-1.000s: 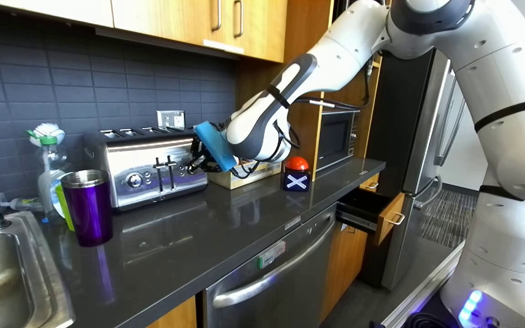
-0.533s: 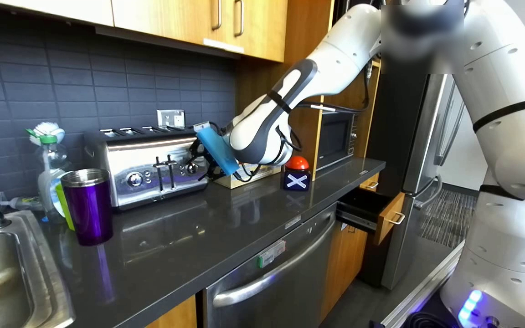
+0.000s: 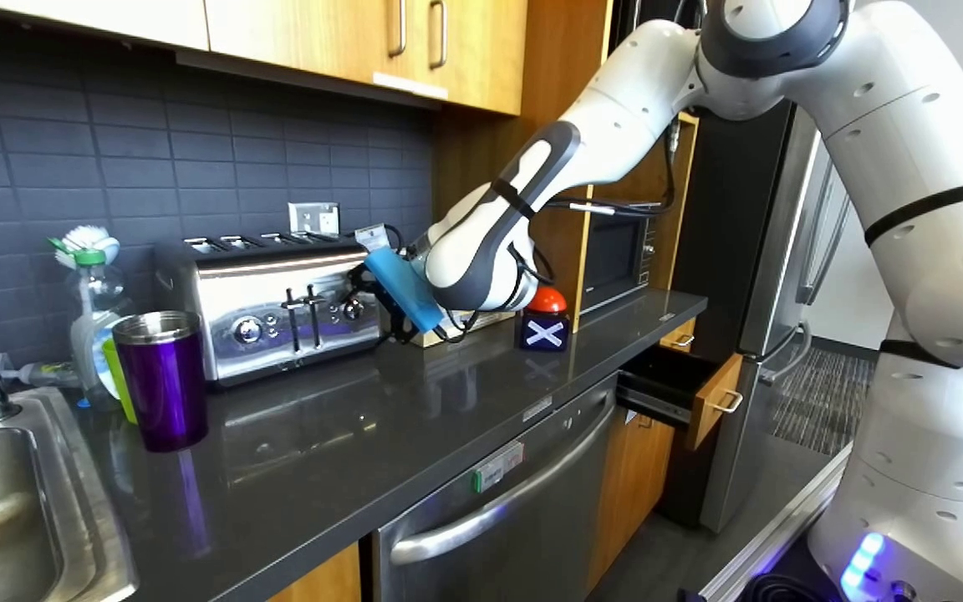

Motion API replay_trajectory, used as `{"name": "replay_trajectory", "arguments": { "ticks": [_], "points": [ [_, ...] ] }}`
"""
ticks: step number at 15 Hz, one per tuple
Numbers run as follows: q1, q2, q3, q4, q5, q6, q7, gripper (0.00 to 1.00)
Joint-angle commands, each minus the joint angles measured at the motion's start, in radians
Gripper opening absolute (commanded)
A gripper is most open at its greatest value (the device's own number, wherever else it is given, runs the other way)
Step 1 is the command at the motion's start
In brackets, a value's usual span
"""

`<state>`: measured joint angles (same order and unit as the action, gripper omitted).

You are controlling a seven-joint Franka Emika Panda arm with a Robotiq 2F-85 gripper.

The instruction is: Turn the circular knob on the silver toaster a little to the right

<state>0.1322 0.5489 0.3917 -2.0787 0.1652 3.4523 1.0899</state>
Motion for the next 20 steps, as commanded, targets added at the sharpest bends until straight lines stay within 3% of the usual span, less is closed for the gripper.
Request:
{"name": "replay_trajectory", "arguments": {
  "ticks": [1, 8, 16, 20],
  "points": [
    [-0.027, 0.026, 0.000, 0.058, -0.051, 0.003, 0.012, 1.00],
    [-0.051, 0.012, 0.023, 0.027, -0.085, 0.011, 0.024, 1.00],
    [-0.178, 0.018, 0.166, -0.015, -0.135, 0.009, 0.049, 1.00],
    [-0.177, 0.022, 0.147, -0.011, -0.125, 0.009, 0.027, 1.00]
  ]
}}
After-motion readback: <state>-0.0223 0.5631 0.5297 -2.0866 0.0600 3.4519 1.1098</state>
